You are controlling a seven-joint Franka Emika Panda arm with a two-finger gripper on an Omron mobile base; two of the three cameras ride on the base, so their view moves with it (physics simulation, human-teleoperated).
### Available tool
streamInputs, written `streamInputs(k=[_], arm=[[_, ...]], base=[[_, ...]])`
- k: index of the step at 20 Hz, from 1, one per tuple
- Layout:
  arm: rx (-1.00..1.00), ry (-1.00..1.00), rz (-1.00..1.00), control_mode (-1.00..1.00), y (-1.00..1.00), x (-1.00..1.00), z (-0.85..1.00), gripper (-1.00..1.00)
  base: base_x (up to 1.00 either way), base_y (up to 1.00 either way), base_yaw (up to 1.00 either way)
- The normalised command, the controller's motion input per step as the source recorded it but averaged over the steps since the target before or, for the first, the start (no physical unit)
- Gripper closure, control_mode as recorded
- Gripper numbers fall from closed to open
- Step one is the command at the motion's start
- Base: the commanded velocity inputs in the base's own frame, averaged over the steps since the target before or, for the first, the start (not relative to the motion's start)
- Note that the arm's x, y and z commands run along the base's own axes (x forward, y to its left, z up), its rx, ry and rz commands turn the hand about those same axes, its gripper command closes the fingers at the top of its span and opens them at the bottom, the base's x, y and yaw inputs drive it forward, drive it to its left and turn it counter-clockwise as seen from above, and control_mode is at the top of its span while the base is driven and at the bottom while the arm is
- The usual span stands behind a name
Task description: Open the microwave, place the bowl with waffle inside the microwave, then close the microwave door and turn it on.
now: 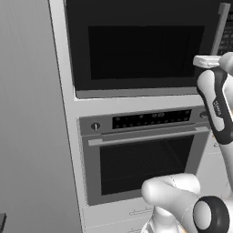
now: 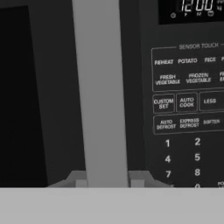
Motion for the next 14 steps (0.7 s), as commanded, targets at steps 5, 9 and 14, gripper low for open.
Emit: streamInputs(k=[5,9,14], arm=[[0.00,0.00,0.00,-1.00,0.00,-0.41,0.00,1.00],[-0.01,0.01,0.00,-1.00,0.00,-0.39,0.00,1.00],[-0.01,0.03,0.00,-1.00,0.00,-0.33,0.00,1.00]], base=[[0.00,0.00,0.00],[0.00,0.00,0.00],[0.00,0.00,0.00]])
